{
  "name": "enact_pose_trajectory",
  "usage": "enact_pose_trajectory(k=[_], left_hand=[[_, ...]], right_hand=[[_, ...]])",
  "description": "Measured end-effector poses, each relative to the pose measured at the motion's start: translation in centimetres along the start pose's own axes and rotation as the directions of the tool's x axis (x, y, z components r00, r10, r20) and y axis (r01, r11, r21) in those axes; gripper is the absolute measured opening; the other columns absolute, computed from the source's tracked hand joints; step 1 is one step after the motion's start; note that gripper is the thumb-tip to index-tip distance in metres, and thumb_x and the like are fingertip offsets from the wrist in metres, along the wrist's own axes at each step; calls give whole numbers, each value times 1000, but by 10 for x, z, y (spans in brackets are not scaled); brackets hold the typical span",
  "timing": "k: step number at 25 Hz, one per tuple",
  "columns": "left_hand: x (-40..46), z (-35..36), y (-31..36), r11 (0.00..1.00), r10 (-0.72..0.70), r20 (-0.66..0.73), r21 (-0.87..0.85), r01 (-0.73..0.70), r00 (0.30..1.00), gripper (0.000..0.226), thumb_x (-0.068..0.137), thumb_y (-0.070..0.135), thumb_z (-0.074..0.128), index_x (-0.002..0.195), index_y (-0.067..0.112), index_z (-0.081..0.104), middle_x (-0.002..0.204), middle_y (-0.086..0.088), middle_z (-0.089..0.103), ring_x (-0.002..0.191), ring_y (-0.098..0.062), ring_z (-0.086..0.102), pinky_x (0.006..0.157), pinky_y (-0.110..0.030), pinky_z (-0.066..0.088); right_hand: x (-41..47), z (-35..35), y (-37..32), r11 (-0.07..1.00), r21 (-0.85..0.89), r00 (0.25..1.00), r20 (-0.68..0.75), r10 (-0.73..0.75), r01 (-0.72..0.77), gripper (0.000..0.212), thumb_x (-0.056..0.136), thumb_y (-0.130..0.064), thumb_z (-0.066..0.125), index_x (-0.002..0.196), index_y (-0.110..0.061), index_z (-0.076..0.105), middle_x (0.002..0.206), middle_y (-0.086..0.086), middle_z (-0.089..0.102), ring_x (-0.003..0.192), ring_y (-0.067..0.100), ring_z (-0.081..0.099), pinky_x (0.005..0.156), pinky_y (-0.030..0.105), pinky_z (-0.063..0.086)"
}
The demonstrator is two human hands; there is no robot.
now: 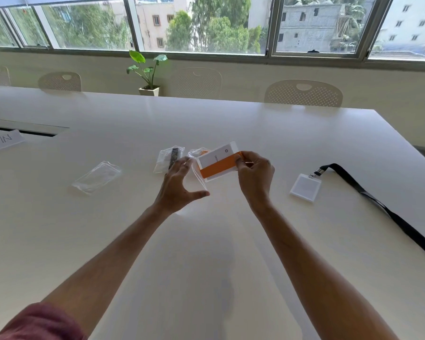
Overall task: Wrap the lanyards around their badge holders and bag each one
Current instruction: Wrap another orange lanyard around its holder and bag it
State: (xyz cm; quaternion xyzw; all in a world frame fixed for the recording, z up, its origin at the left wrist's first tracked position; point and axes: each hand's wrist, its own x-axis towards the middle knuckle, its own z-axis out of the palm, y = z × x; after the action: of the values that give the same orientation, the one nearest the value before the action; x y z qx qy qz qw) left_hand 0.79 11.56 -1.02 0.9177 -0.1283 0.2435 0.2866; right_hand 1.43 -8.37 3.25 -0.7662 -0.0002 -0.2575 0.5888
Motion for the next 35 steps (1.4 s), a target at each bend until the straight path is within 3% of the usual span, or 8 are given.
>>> enact_pose_trajectory(k=[3,9,15,18,22,27,35], left_hand=[[1,1,0,1000,8,-14,13,-7,1000,100,59,52,82,138,4,43,144,-13,43,137,-24,31,109,-32,24],[4,5,2,999,8,-10,37,-8,1000,100,61,53,81,139,6,41,143,-12,42,136,-23,29,109,-34,24],[6,7,1,996,49,1,74,-49,999,103,60,53,81,139,3,39,144,-14,41,138,-23,21,110,-38,17],[8,11,6,992,81,11,100,-82,997,103,60,55,80,140,3,39,143,-16,41,136,-21,15,107,-40,14],[10,13,13,987,109,33,112,-112,994,103,61,58,78,140,4,40,142,-15,42,134,-32,31,111,-35,9],[13,15,26,988,137,25,68,-139,990,100,63,53,80,139,1,41,142,-17,43,132,-32,38,109,-50,33],[15,21,34,990,137,7,-20,-137,991,97,67,53,78,141,4,39,144,-11,42,135,-23,36,110,-43,33]], right_hand=[[-1,1,0,1000,2,1000,-28,3,-3,16,86,-13,62,91,-17,77,81,-5,73,71,4,67,63,10,46],[-8,4,4,999,7,999,18,40,-40,15,86,-13,62,90,-19,76,79,-9,72,73,5,68,67,18,53],[-11,6,4,999,-40,998,59,18,-16,19,83,-8,62,90,-18,76,79,-11,71,71,1,65,61,5,45],[-16,7,3,998,-66,997,71,7,-2,17,83,-10,64,89,-20,76,75,-16,67,70,-1,64,61,4,44],[-20,9,5,997,-75,996,89,12,-5,14,81,-14,66,87,-22,76,76,-16,68,72,0,65,64,12,48],[-21,11,8,994,-103,995,101,28,-17,12,80,-16,68,88,-21,76,82,-13,72,72,-1,65,66,13,47],[-26,15,14,988,-148,987,161,-10,34,15,80,-13,67,89,-21,76,87,-14,68,76,5,63,65,13,43]])
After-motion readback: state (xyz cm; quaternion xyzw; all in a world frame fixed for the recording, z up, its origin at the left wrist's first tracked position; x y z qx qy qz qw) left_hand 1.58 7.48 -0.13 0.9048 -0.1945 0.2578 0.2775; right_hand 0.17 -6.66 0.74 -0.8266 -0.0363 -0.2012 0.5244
